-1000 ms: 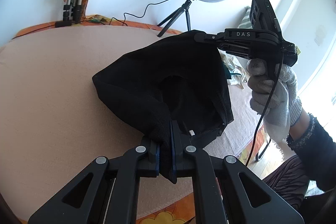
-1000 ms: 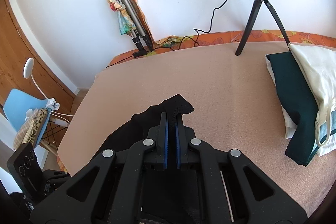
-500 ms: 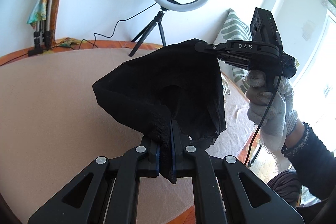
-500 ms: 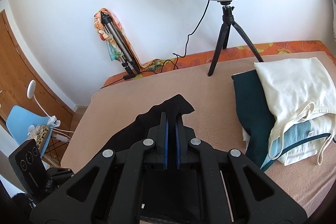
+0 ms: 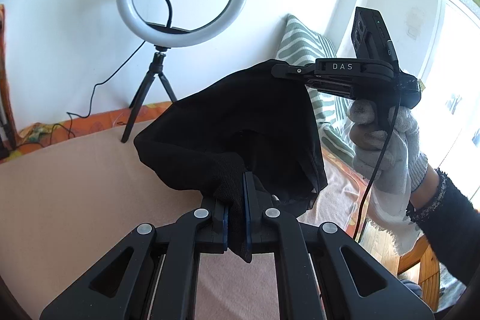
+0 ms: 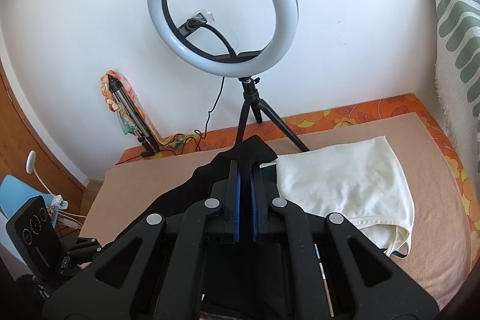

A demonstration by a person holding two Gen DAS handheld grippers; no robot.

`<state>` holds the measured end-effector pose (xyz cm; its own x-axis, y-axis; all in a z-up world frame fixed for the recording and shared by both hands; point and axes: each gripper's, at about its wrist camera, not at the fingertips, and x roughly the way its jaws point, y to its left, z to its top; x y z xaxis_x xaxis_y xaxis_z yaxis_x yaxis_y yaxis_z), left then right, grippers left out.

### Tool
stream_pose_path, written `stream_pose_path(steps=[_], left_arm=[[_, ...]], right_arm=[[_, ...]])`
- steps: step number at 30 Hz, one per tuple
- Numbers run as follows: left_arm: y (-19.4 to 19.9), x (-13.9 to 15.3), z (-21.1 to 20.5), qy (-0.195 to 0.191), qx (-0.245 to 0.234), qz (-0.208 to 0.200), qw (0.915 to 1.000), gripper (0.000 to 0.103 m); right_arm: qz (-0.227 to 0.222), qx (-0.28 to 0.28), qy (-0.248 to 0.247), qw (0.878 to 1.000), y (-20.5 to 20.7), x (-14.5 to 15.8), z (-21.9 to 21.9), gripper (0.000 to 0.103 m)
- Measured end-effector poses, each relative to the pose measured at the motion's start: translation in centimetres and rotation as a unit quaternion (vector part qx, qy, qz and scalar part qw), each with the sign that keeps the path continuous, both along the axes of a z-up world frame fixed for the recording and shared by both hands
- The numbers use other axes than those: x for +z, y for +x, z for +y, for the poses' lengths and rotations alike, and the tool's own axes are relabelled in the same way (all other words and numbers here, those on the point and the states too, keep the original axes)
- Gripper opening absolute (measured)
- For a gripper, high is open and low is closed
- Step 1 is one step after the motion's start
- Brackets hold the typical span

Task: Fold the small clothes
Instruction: 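Carry the black bundle with the left gripper onto the clothes stack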

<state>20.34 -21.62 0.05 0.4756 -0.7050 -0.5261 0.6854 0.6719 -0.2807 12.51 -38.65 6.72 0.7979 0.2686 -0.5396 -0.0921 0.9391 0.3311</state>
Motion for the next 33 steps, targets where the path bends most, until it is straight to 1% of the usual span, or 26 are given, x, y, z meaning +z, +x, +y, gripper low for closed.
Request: stream_pose_path(steps=[7, 11, 16, 17, 19, 22, 25, 27, 28, 29, 32, 33], left_arm=[[3.5, 1.2, -4.9, 0.003, -0.011, -0.031, 0.9994, 0.006], [5.9, 0.6, -7.1, 0.0, -0.013, -0.026, 0.9996, 0.006], [7.8, -1.5, -9.6, -0.001, -0.026, -0.001, 0.9997, 0.006], [7.9, -2.1, -9.9, -0.001, -0.029, 0.009, 0.9996, 0.006], [8.2, -3.6, -10.5, -0.001, -0.037, 0.04, 0.9985, 0.006], [8.0, -6.0, -10.9, 0.012, -0.046, 0.073, 0.9962, 0.006], [7.0, -7.4, -11.2, 0.029, -0.056, 0.085, 0.9944, 0.006], [6.7, -7.9, -11.1, 0.033, -0.062, 0.097, 0.9928, 0.006], [6.5, -8.0, -11.2, 0.036, -0.063, 0.104, 0.9919, 0.008], [6.4, -8.2, -11.2, 0.042, -0.063, 0.11, 0.991, 0.012], [6.0, -8.1, -10.7, 0.051, -0.057, 0.115, 0.9905, 0.015], [5.8, -8.1, -10.5, 0.054, -0.055, 0.118, 0.99, 0.023]], right_arm=[[-0.009, -0.021, -0.006, 1.0, 3.1, 0.9, -5.6, 0.007], [-0.005, -0.032, -0.013, 0.999, 5.5, 0.4, -8.2, 0.007], [0.017, -0.04, -0.016, 0.999, 8.5, -2.1, -11.0, 0.007], [0.025, -0.041, -0.017, 0.999, 9.0, -2.8, -11.5, 0.007], [0.043, -0.043, -0.02, 0.998, 9.9, -4.5, -12.4, 0.007], [0.067, -0.054, -0.027, 0.996, 11.2, -6.9, -13.8, 0.007], [0.091, -0.065, -0.027, 0.993, 12.4, -9.0, -15.0, 0.007], [0.1, -0.07, -0.032, 0.992, 13.1, -9.9, -15.4, 0.007], [0.104, -0.077, -0.042, 0.991, 13.4, -10.3, -15.5, 0.007], [0.11, -0.089, -0.058, 0.988, 13.7, -10.7, -15.5, 0.007], [0.137, -0.129, -0.109, 0.976, 14.7, -11.6, -15.8, 0.008], [0.144, -0.139, -0.118, 0.973, 14.8, -11.8, -16.1, 0.014]])
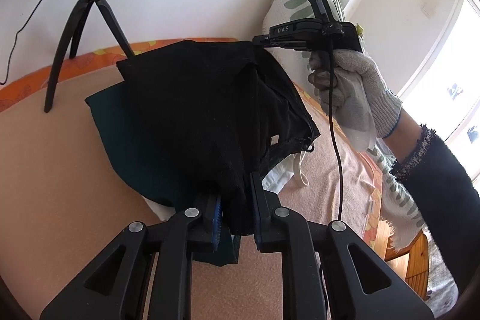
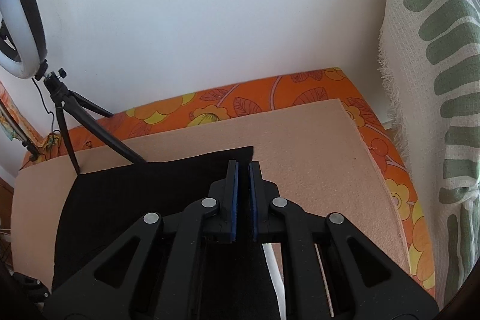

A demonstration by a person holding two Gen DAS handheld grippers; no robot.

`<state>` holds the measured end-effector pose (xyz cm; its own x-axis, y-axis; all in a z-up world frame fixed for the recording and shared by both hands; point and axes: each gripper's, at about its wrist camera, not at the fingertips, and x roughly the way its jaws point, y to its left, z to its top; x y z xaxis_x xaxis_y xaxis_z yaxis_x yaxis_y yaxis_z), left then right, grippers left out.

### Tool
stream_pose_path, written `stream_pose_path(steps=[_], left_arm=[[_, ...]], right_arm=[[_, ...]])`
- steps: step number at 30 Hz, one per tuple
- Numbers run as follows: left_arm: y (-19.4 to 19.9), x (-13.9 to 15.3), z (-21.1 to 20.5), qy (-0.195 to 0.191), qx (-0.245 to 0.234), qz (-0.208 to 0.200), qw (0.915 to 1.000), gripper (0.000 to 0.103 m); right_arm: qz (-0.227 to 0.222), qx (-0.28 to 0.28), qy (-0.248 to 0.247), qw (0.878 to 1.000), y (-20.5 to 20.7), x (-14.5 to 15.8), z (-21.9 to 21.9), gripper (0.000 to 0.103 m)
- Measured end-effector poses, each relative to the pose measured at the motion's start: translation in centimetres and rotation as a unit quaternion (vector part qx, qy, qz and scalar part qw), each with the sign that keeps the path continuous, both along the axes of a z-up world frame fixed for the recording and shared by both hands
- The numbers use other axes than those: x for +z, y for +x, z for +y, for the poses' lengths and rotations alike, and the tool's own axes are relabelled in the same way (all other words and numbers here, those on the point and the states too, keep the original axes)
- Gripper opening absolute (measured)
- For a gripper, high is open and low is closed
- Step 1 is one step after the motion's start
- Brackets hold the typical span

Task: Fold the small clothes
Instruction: 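Carry the black bundle with the left gripper onto the clothes stack, then open the left gripper and release the bundle on the stack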

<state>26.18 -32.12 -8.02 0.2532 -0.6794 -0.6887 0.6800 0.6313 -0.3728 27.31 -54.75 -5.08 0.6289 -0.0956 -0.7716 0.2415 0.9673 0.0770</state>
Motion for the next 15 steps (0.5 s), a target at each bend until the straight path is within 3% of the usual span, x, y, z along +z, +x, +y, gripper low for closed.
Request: stream_pose_path(steps=[1, 2, 4, 10, 15], left_arm=[[-0.2, 0.1, 0.2, 0.004, 0.004, 0.002, 1.0, 0.03], [-0.4, 0.2, 0.5, 0.009, 0.007, 0.001, 0.9999, 0.043], [-1.1, 0.9, 1.1, 0.015, 0.013, -0.013, 0.9997, 0.052], [-1.6, 2.7, 3.0, 0.003, 0.019, -0.034, 0.9992, 0.052], [-1.4, 3.3, 4.1, -0.005, 0.027, -0.035, 0.999, 0.052]], right_arm=[[0.004, -0.01, -0.004, 1.0, 0.0, 0.0, -0.3, 0.02], [-0.002, -0.018, -0.001, 1.0, -0.3, 0.1, -0.7, 0.03], [-0.016, -0.019, 0.012, 1.0, -1.2, 0.8, -1.2, 0.034], [-0.028, 0.007, 0.052, 0.998, -6.4, 1.4, -1.7, 0.034], [0.003, 0.014, 0.103, 0.995, -12.0, -1.7, -2.7, 0.034]])
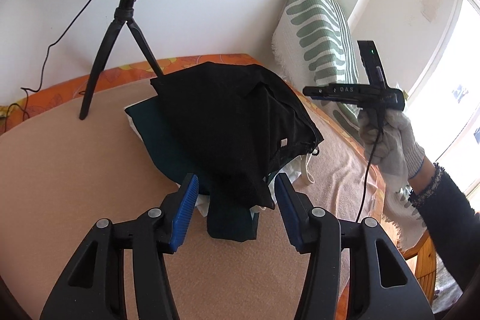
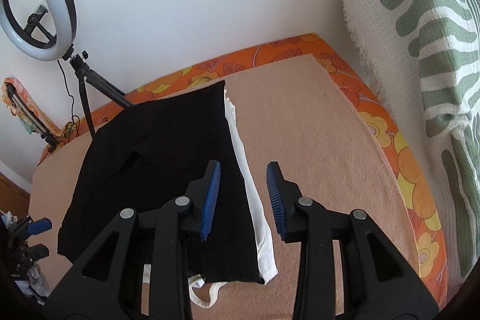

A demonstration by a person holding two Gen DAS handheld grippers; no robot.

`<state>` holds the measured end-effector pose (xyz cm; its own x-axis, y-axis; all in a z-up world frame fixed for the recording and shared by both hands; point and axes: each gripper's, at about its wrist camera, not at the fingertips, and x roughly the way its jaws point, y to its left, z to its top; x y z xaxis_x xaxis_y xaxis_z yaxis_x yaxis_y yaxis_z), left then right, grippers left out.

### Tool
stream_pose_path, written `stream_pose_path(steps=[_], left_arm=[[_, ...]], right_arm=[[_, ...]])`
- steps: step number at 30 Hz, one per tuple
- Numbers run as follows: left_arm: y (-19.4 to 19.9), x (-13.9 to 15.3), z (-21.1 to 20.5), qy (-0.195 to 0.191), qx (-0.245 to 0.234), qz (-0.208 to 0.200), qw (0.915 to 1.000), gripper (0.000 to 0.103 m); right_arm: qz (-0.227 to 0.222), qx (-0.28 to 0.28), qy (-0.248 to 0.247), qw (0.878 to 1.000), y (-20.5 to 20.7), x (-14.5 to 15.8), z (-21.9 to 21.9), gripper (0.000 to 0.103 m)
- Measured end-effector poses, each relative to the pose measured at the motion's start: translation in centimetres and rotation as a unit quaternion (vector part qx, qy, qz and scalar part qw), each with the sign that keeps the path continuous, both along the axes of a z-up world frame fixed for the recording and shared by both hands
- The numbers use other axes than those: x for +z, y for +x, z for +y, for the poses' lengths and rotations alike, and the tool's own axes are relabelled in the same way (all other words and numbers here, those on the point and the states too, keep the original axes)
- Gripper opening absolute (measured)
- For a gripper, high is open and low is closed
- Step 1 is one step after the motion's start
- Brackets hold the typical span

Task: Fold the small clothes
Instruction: 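Open the left gripper and release the bundle on the stack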

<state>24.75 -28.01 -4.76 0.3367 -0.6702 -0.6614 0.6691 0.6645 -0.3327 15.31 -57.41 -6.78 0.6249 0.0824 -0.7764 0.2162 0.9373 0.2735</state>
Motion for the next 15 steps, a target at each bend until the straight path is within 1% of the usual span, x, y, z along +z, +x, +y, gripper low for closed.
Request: stream_pose_path(steps=[3, 6, 8, 10, 13, 14, 15], left_arm=[[-0.1, -0.2, 0.3, -0.003, 0.004, 0.007, 1.0, 0.052], [-0.3, -0.5, 0.3, -0.008, 0.006, 0.016, 0.9998, 0.052], [-0.7, -0.4, 0.4, -0.007, 0.005, 0.015, 0.9999, 0.052], [-1.0, -0.2, 0.5, -0.004, 0.005, 0.012, 0.9999, 0.052], [-1.2, 0.0, 1.0, -0.004, 0.01, 0.01, 0.9999, 0.052], [-1.3, 0.1, 1.1, -0.003, 0.013, 0.009, 0.9999, 0.052], [-1.3, 0.1, 1.2, -0.002, 0.014, 0.009, 0.9999, 0.052]], right_arm=[[0.022, 0.003, 0.031, 0.999, -2.0, -2.5, -0.3, 0.034], [0.021, 0.0, 0.074, 0.997, -3.0, -3.7, -1.0, 0.034], [0.016, 0.0, 0.095, 0.995, -3.3, -4.1, -1.4, 0.034], [0.016, 0.002, 0.1, 0.995, -3.4, -4.2, -1.5, 0.034], [0.012, 0.009, 0.131, 0.991, -3.6, -4.3, -1.4, 0.034], [0.01, 0.014, 0.131, 0.991, -3.7, -4.2, -1.1, 0.034], [0.009, 0.017, 0.125, 0.992, -3.7, -4.1, -0.8, 0.031]])
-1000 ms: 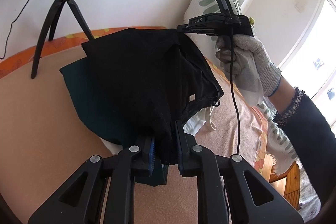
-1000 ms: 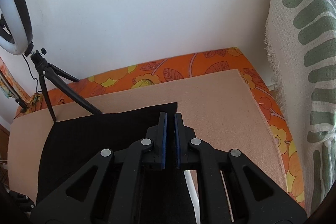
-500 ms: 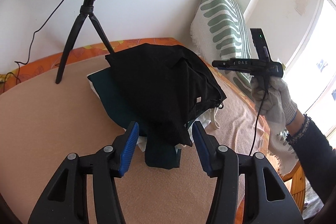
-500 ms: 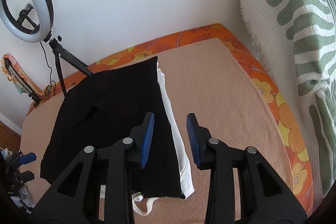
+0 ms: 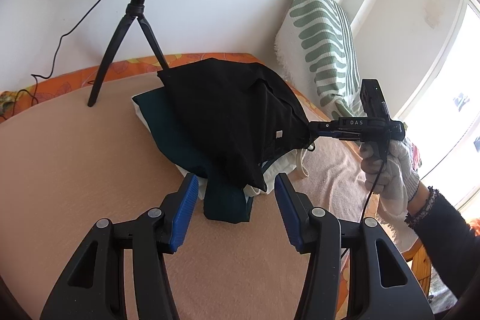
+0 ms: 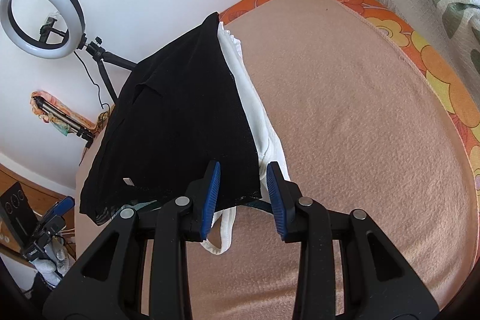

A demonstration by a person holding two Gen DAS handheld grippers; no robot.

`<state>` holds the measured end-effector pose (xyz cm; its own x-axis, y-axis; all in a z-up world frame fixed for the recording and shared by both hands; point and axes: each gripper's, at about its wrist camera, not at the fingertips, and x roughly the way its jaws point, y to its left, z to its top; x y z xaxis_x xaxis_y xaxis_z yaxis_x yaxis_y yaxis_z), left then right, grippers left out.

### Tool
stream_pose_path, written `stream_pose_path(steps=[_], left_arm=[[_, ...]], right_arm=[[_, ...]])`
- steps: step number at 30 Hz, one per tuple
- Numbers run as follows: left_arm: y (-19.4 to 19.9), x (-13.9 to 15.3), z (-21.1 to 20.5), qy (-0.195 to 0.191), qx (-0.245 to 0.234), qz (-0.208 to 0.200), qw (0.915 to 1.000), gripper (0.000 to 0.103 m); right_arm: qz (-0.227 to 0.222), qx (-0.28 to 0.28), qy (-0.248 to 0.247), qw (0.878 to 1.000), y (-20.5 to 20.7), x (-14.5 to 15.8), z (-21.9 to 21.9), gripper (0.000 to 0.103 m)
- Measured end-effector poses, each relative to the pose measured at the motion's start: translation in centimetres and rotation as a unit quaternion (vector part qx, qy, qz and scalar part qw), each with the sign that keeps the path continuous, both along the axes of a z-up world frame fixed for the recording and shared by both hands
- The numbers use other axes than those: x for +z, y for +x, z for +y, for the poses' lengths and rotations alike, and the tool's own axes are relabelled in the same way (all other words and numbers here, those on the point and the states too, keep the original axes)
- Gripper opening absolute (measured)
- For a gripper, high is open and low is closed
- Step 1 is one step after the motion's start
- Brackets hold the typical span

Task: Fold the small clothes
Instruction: 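Open the left gripper and release the bundle on the stack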

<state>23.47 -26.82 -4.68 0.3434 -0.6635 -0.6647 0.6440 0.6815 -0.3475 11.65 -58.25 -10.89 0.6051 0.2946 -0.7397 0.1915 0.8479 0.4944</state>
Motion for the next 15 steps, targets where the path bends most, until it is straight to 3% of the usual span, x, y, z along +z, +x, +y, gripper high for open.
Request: stream_pose_path(steps=[1, 2, 7, 10, 12, 15], left_arm=[[0.0, 0.0, 0.1, 0.001, 0.002, 0.0, 1.0, 0.052], [-0.1, 0.0, 0.1, 0.002, 0.004, 0.0, 1.0, 0.052], [-0.7, 0.4, 0.4, 0.009, 0.007, -0.012, 0.9999, 0.052], [-1.3, 0.7, 0.6, 0.013, 0.004, -0.022, 0.9997, 0.052], [-1.6, 0.9, 0.9, 0.013, 0.007, -0.027, 0.9995, 0.052], [-2.6, 1.5, 1.5, 0.012, 0.008, -0.035, 0.9993, 0.052]], right_arm=[[-0.001, 0.001, -0.01, 1.0, 0.0, 0.2, 0.3, 0.026], [0.001, 0.001, -0.025, 1.0, 0.1, 0.4, 0.6, 0.007], [0.014, -0.018, -0.15, 0.988, -0.1, 2.1, 1.6, 0.005], [0.0, -0.023, -0.15, 0.988, -0.8, 3.5, 1.8, 0.007], [-0.005, -0.039, -0.148, 0.988, -1.5, 4.1, 1.7, 0.026], [-0.016, -0.058, -0.155, 0.986, -2.8, 5.2, 2.1, 0.032]])
